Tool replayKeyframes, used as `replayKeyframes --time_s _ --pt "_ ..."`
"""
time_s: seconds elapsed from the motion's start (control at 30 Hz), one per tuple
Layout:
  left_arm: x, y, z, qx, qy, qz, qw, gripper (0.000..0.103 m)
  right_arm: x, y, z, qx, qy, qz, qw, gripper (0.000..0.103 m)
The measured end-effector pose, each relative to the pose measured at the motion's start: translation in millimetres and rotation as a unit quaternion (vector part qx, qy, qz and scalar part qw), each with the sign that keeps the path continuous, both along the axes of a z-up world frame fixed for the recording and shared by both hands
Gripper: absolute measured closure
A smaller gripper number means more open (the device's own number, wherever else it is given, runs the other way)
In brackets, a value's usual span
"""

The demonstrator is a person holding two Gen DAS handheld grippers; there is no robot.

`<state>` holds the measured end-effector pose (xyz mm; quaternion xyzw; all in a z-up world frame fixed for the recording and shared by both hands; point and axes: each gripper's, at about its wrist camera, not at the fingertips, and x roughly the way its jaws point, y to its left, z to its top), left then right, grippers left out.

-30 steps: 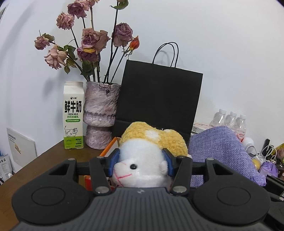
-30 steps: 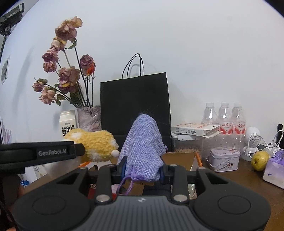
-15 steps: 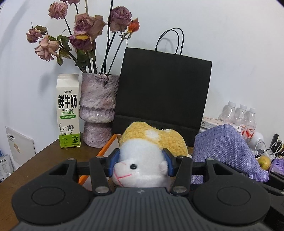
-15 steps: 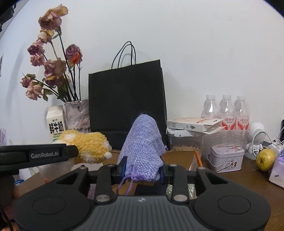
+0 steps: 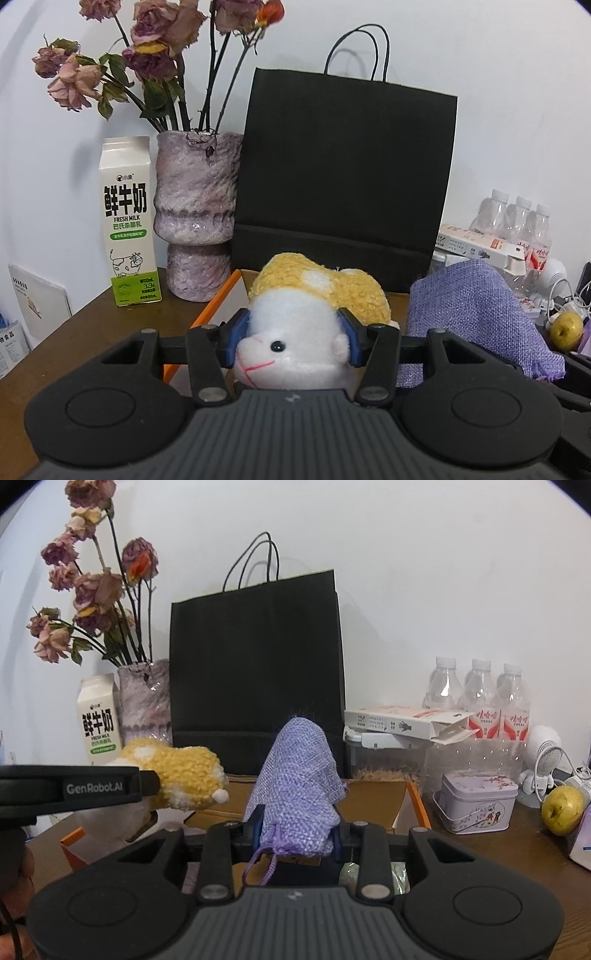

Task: Organize objects
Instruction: 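Open both grippers inside the box to release the pouch and plush toy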

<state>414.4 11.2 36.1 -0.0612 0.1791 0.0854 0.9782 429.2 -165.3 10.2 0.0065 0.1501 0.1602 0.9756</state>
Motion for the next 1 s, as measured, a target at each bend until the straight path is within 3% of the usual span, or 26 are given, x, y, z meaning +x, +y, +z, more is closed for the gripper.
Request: replayKeyframes --time_s 0.47,0.53,0.57,0.6,0.63,0.67,1.0 --pt "14.4 3.8 -10.4 0.009 0.022 -0.003 0.9997 0.048 17.1 0.4 -10.2 -0.011 0.034 -0.007 0.999 0.070" --pt "14.4 4.4 -10.9 0.007 0.021 -0.003 0.9997 0.041 17.5 -1.0 -11.2 -0.010 0.037 -0.015 0.999 0.058" --pt "14.2 4.5 -10.9 0.007 0.020 -0.003 0.9998 0.037 17.9 -1.3 -11.5 -0.012 0.038 -0.020 0.999 0.041" --pt "13.5 4.4 -10.5 0.008 0.018 0.000 0.9998 0.024 17.7 -1.8 -11.8 -0.012 0.037 -0.025 0.999 0.025" --pt "12.4 4.5 -9.9 0.008 0.013 0.004 0.9999 0.009 17.0 -2.6 -11.8 -0.011 0.032 -0.031 0.999 0.018" --pt "10.9 4.6 -9.3 0.008 0.007 0.007 0.9999 0.004 16.3 -2.6 -11.4 -0.011 0.029 -0.035 0.999 0.010" --pt "6.4 2.3 -5.5 0.014 -0.009 0.008 0.9998 0.000 14.7 -2.2 -10.8 -0.015 0.022 -0.043 0.999 0.007"
